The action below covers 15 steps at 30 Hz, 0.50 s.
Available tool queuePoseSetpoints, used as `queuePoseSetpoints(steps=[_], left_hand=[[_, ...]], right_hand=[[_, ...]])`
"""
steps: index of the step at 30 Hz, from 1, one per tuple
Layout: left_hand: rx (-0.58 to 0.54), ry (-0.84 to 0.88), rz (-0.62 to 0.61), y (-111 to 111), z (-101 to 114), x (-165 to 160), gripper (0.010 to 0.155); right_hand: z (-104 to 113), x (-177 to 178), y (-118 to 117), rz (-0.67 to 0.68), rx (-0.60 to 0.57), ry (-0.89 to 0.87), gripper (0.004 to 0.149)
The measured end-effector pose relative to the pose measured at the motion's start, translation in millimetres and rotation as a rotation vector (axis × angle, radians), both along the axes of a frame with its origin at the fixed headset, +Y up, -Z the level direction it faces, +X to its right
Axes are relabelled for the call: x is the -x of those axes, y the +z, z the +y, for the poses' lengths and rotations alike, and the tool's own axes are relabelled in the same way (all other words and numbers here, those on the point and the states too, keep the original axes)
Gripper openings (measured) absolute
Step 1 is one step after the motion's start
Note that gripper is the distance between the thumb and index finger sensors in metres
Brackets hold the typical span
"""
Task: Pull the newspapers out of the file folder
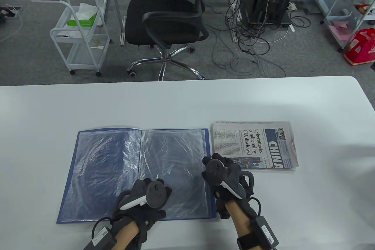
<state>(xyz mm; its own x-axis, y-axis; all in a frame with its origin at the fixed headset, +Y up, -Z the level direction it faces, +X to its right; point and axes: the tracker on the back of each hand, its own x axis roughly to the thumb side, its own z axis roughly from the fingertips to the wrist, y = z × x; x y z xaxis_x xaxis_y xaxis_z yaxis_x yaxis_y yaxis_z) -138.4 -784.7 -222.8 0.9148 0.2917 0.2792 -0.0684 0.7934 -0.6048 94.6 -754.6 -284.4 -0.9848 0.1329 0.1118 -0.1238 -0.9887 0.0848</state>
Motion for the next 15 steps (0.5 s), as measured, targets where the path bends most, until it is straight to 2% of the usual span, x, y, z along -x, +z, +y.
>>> queuePoseSetpoints(steps=[8,13,15], left_hand=[[-0.026,-0.007,-0.005,0.1,0.6,-0.6,0.071],[-0.090,0.001,0.003,0.9,6.3,-0.5,0.070],[-0.149,0.033,0.019,0.9,14.1,1.4,0.069]], right_hand=[[-14.0,9.6,1.4,0.047,0.046,0.137,0.057],[-15.6,11.6,2.3,0.050,0.037,0.166,0.057],[-15.5,11.4,2.3,0.049,0.039,0.165,0.057]])
